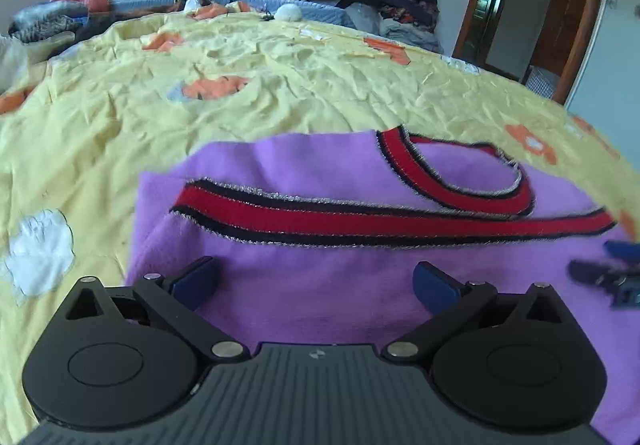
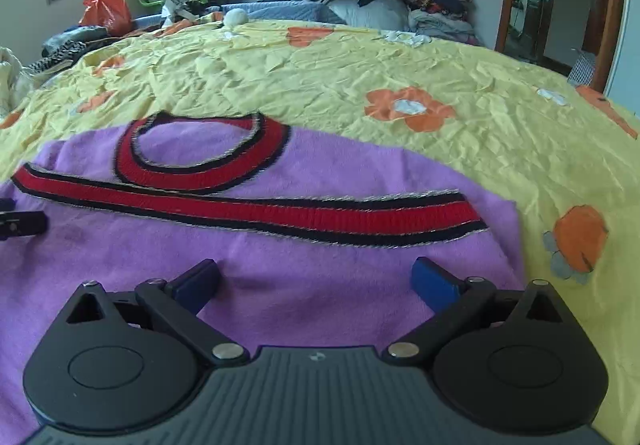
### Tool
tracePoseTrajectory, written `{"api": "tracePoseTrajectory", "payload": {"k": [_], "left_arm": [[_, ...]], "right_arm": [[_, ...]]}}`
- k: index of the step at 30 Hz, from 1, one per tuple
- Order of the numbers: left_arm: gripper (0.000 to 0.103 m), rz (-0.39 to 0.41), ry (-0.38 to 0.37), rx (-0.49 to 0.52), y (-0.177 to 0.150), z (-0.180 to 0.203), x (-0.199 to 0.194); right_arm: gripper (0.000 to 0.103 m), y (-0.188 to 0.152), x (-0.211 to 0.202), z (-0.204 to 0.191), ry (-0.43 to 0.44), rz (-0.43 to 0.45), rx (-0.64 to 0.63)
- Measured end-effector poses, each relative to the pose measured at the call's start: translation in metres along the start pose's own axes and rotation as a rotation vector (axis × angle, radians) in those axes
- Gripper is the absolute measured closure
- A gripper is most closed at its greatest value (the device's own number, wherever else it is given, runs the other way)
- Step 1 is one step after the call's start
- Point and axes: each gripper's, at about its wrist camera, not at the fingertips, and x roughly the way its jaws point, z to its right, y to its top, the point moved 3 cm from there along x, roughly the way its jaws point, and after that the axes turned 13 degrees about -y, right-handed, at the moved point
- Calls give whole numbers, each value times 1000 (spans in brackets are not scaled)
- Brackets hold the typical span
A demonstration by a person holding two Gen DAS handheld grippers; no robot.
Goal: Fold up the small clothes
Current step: 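Release the hem band and lift both grippers away, then grasp the sweater edge with the left gripper while the right gripper grasps the other edge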
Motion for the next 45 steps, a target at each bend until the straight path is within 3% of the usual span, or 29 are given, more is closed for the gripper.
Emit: {"api": "tracePoseTrajectory", "payload": {"k": [6, 16, 20, 24, 32, 35, 37, 39, 41, 42, 45], "left_arm": [[0, 20, -9, -15, 2, -10, 1], [0, -16, 12, 22, 1, -14, 0], [0, -72, 44, -21, 9, -8, 0], [0, -70, 25, -57, 7, 10, -14], [0, -78, 64, 45, -36, 46, -28], [0, -83, 51, 21, -44, 33, -46], [0, -113, 63, -15, -44, 16, -61], [0, -94, 39, -61, -40, -9, -79], [0, -63, 9, -119, -30, -39, -92], [0, -52, -23, -166, -24, -54, -95], [0, -22, -199, -324, -4, -92, -87]], "right_arm": [[0, -2, 5, 15, -23, -4, 49], [0, -1, 11, 17, -13, -4, 43], [0, 2, 6, 16, -15, -15, 26], [0, -2, -18, 13, 5, -16, 40], [0, -38, -44, 9, -17, -34, -15], [0, -67, -68, 25, -8, -21, 17], [0, -78, -83, 25, -1, -18, -32], [0, -80, -96, 22, 46, -30, -22], [0, -79, -111, 3, 155, -5, -53], [0, -77, -121, -14, 199, 43, -102], [0, -81, -148, -72, 222, 227, -244]]}}
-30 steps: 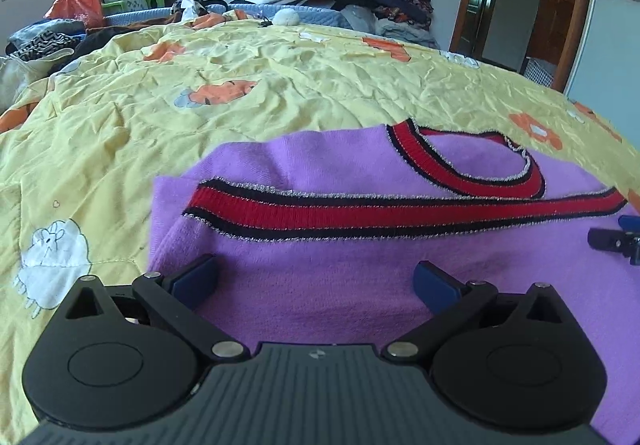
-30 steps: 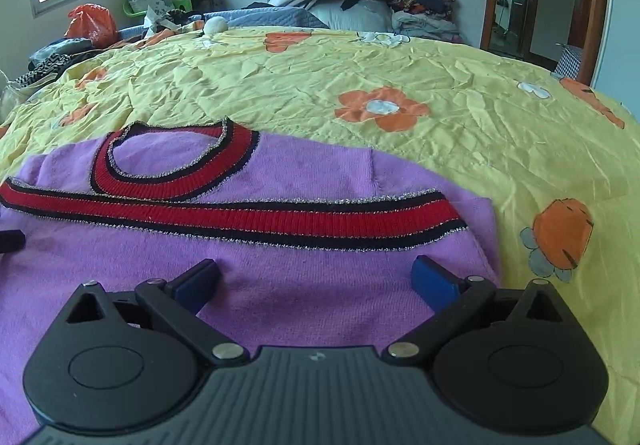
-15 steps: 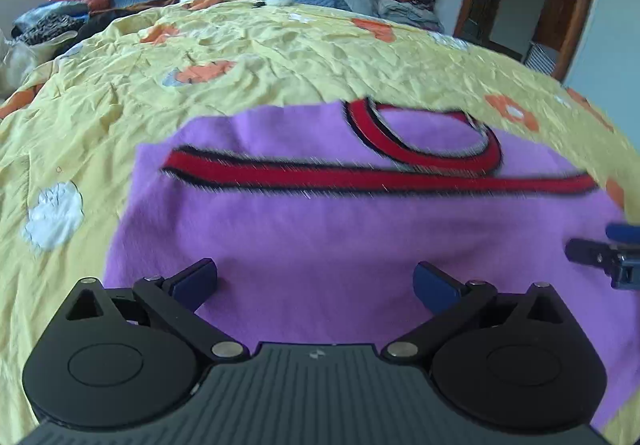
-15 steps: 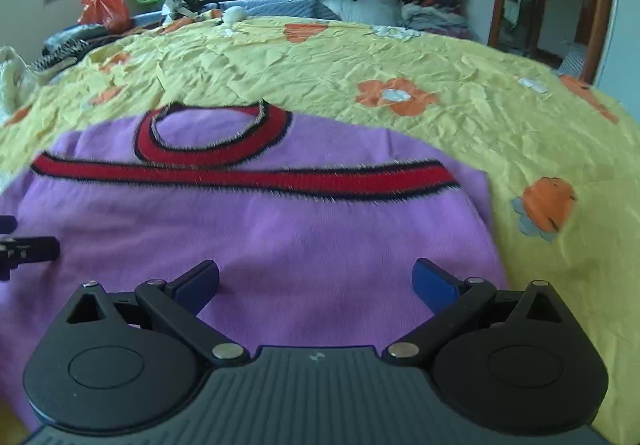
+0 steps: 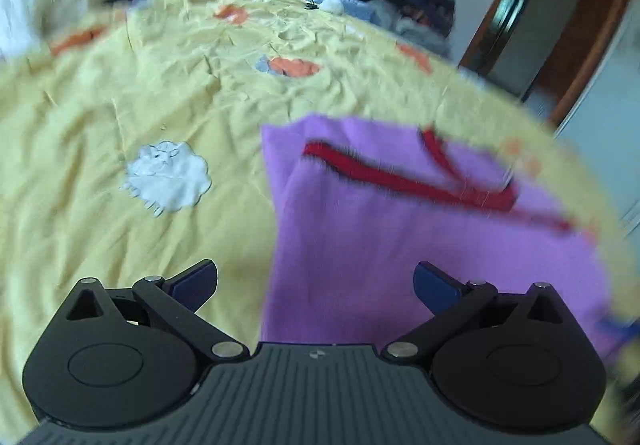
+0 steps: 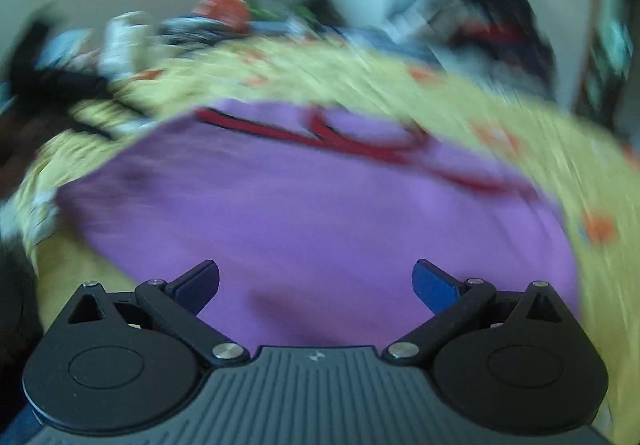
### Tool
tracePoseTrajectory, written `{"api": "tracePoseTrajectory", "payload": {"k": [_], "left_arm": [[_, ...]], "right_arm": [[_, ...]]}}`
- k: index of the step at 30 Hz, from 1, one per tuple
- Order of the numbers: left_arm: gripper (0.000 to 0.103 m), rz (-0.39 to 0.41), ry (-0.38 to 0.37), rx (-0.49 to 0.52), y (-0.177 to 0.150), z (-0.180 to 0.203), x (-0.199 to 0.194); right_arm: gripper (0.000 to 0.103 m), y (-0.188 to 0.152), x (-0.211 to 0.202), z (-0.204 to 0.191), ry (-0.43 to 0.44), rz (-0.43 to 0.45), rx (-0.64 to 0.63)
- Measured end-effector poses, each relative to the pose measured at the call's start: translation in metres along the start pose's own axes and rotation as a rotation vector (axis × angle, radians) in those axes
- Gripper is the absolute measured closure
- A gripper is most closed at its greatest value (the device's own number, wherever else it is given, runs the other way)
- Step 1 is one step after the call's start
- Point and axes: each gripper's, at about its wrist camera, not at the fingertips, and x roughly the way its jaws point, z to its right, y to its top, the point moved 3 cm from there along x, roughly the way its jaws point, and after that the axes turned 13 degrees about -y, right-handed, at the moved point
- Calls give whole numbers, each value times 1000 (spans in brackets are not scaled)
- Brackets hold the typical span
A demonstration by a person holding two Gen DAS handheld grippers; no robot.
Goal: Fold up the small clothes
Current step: 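Grasp the sweater edge with the left gripper while the right gripper grasps the other edge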
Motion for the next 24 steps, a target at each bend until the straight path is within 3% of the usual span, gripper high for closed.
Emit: {"api": "tracePoseTrajectory", "payload": {"k": [2, 6, 11, 17, 21, 24], "left_arm": [[0, -7, -94, -61, 17, -13, 12], [0, -73, -283, -182, 39, -30, 43], [0, -125, -396, -247, 57, -51, 70], [0, -183, -524, -283, 79, -71, 87], [0, -192, -585, -325, 90, -76, 98], [0, -189, -619, -344, 96, -77, 108]], "right_arm": [[0, 5, -9, -44, 57, 153, -129], [0, 8, -10, -124, -8, 254, -395], [0, 3, -5, -187, -27, 288, -619], [0, -4, 4, -241, -203, 391, -844], [0, -4, 11, -262, -221, 438, -944], [0, 3, 21, -276, -236, 398, -930]]}}
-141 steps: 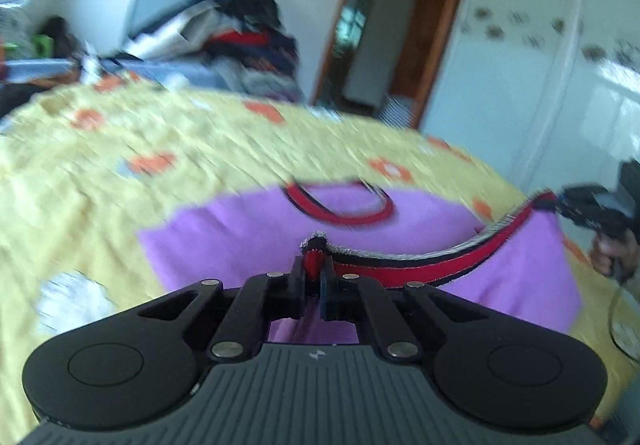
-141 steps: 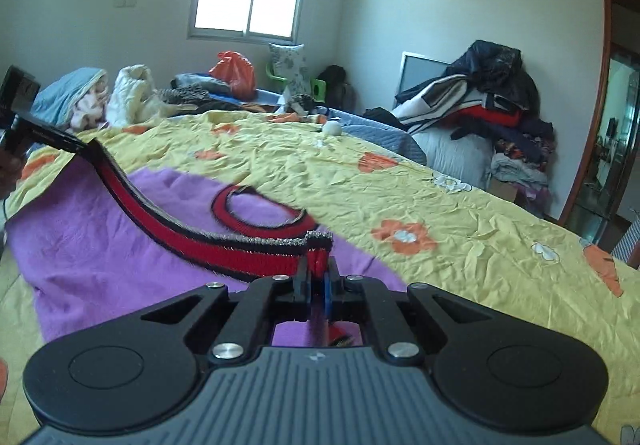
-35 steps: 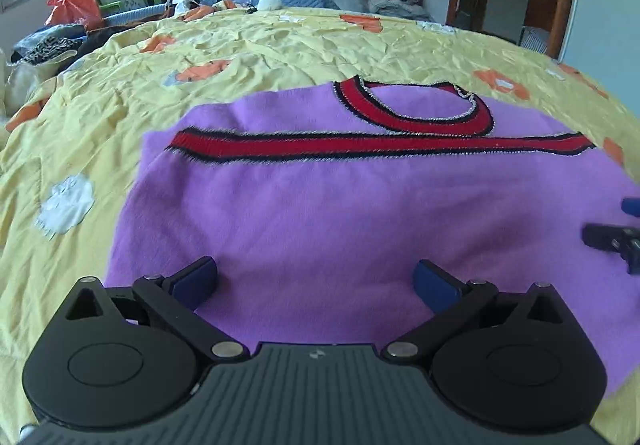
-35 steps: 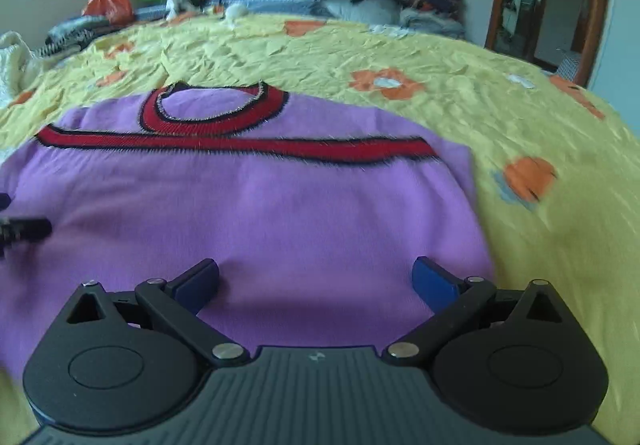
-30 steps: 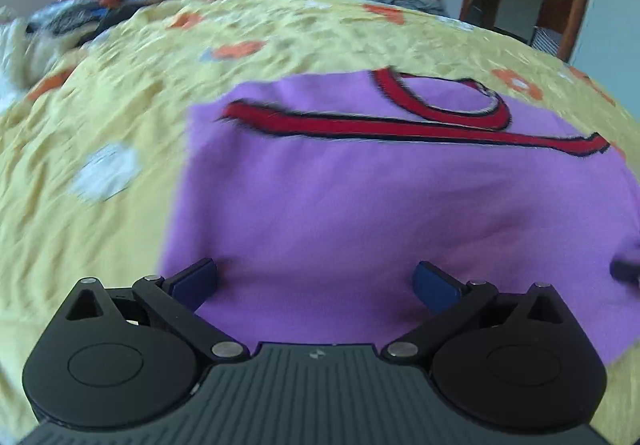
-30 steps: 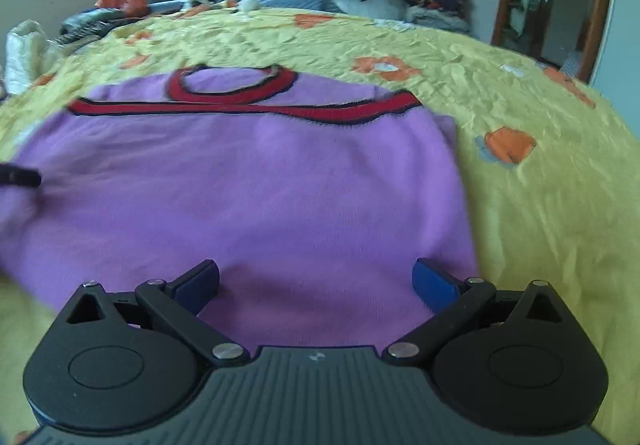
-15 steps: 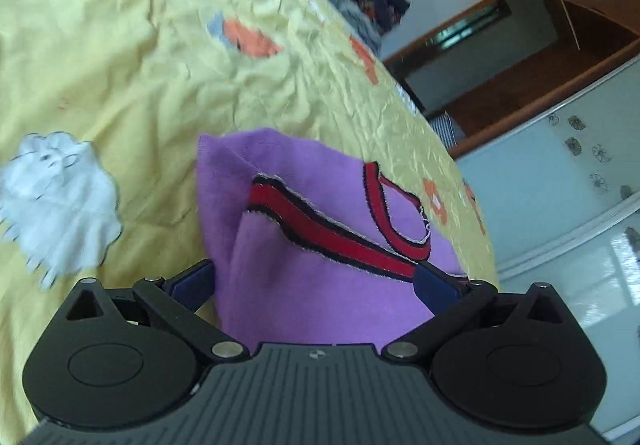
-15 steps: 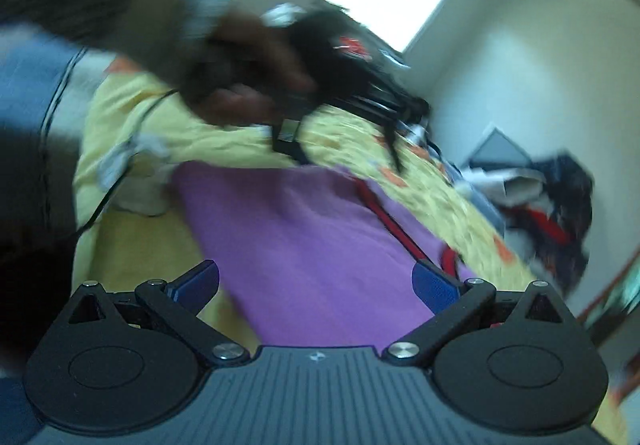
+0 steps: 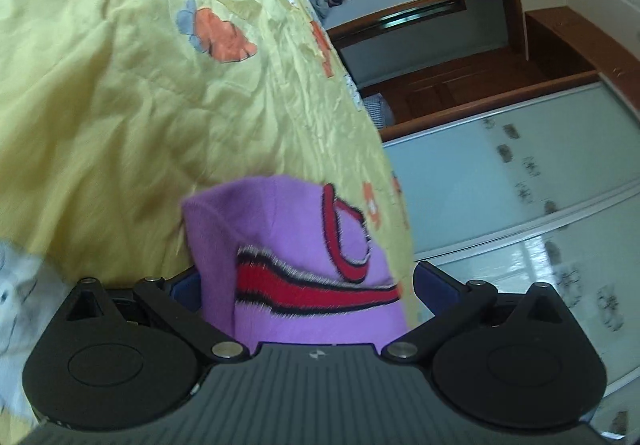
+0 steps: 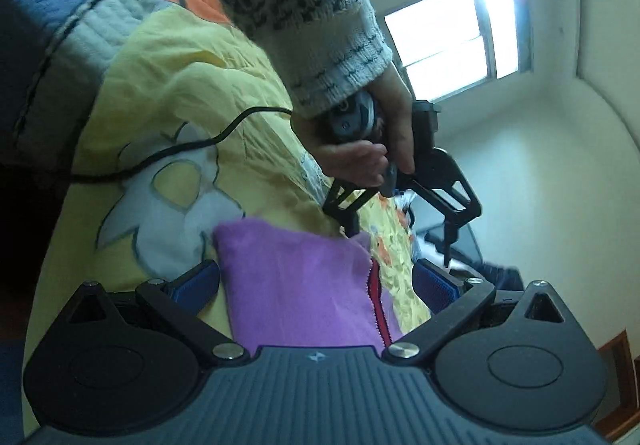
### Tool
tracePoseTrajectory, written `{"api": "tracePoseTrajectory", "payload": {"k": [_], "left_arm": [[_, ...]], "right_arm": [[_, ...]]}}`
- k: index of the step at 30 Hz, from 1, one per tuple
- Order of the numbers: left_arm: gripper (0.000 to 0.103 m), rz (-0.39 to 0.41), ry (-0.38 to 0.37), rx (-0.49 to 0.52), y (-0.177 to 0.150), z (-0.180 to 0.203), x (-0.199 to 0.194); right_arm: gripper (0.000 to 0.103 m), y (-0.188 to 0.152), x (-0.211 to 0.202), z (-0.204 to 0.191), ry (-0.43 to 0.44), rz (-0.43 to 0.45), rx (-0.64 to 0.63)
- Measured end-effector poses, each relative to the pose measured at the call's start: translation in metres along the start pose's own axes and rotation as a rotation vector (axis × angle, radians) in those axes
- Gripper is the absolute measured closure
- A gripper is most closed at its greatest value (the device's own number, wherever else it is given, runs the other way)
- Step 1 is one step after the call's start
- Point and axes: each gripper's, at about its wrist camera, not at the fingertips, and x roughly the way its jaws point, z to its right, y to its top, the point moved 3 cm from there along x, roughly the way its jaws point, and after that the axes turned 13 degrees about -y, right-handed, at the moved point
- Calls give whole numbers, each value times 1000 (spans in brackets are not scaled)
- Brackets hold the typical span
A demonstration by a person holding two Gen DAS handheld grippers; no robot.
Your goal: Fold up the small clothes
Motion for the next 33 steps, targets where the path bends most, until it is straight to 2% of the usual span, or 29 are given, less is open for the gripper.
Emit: {"api": "tracePoseTrajectory", "payload": {"k": [3, 4, 5, 6, 7, 8, 9, 11, 14, 17, 19, 20, 24, 33], "left_arm": [[3, -21, 5, 12, 4, 1, 9], [12, -21, 25, 12, 3, 1, 8], [30, -21, 35, 2, 4, 0, 8], [45, -17, 42, -22, 4, -5, 9], [82, -16, 59, -44, 4, -12, 8], [93, -11, 81, -52, 3, -18, 8], [94, -8, 96, -58, 2, -22, 7], [94, -20, 111, -53, -1, -26, 8], [94, -10, 134, -32, -1, -21, 4], [94, 17, 140, -22, 1, -12, -1], [94, 29, 133, -8, 1, -3, -2], [94, 37, 137, -5, 0, 2, -2], [95, 48, 150, 7, -1, 23, 4], [95, 58, 143, -2, -4, 67, 52]], "right_arm": [[0, 12, 16, 1, 23, -89, 40], [0, 13, 18, 4, 35, -119, 61], [2, 14, 21, 7, 50, -141, 83], [21, 14, 24, 10, 78, -150, 94], [41, 14, 24, 8, 104, -143, 80], [83, 11, 24, 2, 94, -132, 37], [89, 8, 25, -5, 82, -125, 9], [92, 1, 28, -8, 125, -137, 61], [95, -2, 30, -3, 146, -141, 129], [95, -8, 40, 19, 234, -195, 308], [95, -18, 51, 43, 331, -253, 526], [95, -24, 56, 54, 346, -267, 602], [96, -49, 61, 91, 388, -280, 819], [96, -122, 60, 156, 384, -310, 1202]]}}
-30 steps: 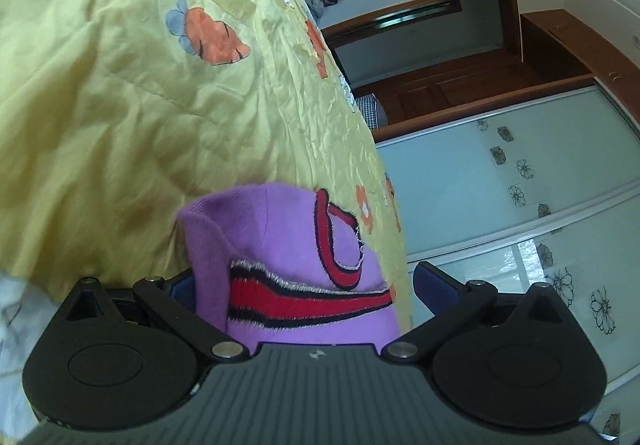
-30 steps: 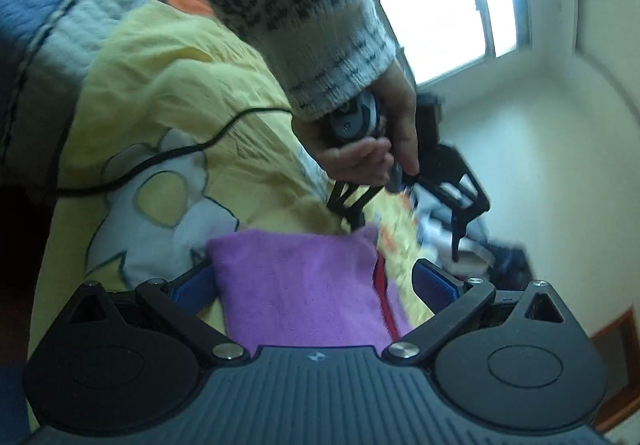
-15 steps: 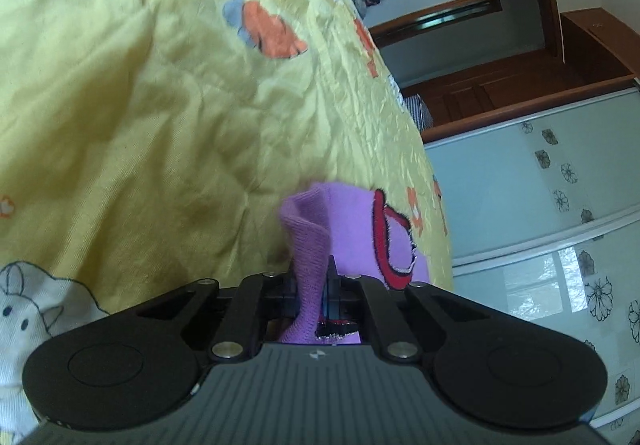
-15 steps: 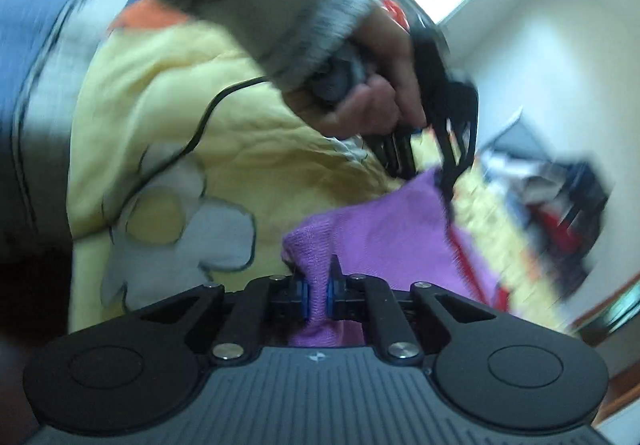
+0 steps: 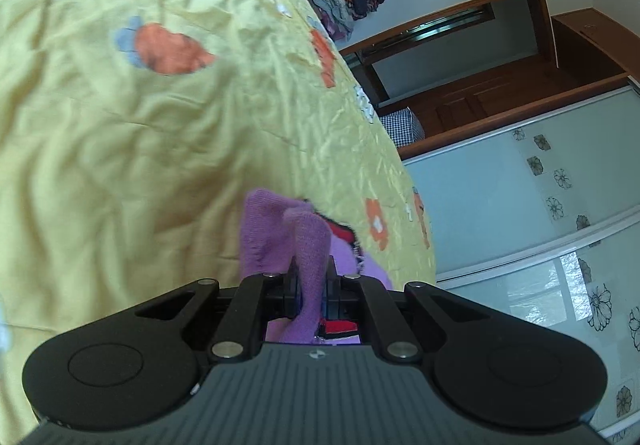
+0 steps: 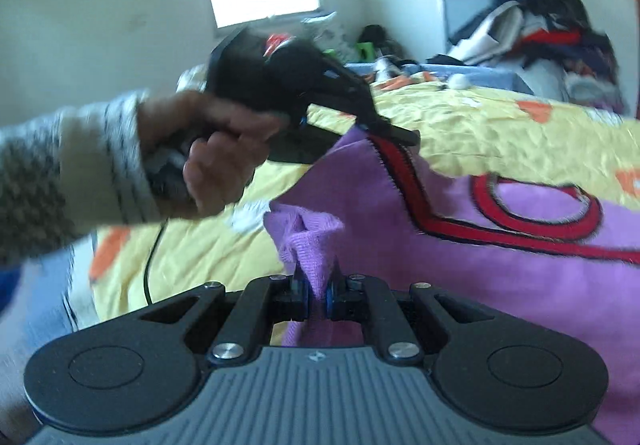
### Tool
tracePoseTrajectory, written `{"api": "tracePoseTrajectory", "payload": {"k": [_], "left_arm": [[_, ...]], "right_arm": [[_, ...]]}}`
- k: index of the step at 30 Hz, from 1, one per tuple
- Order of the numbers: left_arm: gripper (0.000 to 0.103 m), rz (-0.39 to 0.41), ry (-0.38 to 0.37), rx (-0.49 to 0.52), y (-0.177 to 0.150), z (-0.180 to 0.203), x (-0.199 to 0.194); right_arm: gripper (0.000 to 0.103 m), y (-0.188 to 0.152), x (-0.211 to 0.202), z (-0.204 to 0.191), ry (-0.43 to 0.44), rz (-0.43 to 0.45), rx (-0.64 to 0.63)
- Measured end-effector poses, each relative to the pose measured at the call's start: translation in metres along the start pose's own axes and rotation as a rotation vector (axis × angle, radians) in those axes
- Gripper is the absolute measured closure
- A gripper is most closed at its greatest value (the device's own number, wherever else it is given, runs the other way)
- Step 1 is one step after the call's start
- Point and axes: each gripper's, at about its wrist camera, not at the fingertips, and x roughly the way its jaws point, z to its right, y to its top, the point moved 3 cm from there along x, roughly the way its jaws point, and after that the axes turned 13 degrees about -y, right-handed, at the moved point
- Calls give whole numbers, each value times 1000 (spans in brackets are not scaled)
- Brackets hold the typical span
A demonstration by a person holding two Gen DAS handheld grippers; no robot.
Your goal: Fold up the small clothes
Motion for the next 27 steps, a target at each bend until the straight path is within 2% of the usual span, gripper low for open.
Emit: {"api": "tracePoseTrajectory", "payload": {"k": [4, 12, 17, 22, 27], "left_arm": [[95, -15, -18, -24, -9, 18, 43], [95, -129, 3, -22, -39, 44, 160], [99, -194, -9, -14, -61, 65, 239], [99, -278, -8, -6, -98, 76, 319], [99, -365, 15, 29, -146, 77, 375]], "right_arm": [[96, -2, -22, 44, -1, 22, 135], [96, -10, -68, 137, -47, 67, 372], [96, -21, -107, 199, -98, 114, 504], [96, -49, -143, 249, -159, 141, 636], [96, -97, -161, 278, -228, 62, 734]]}}
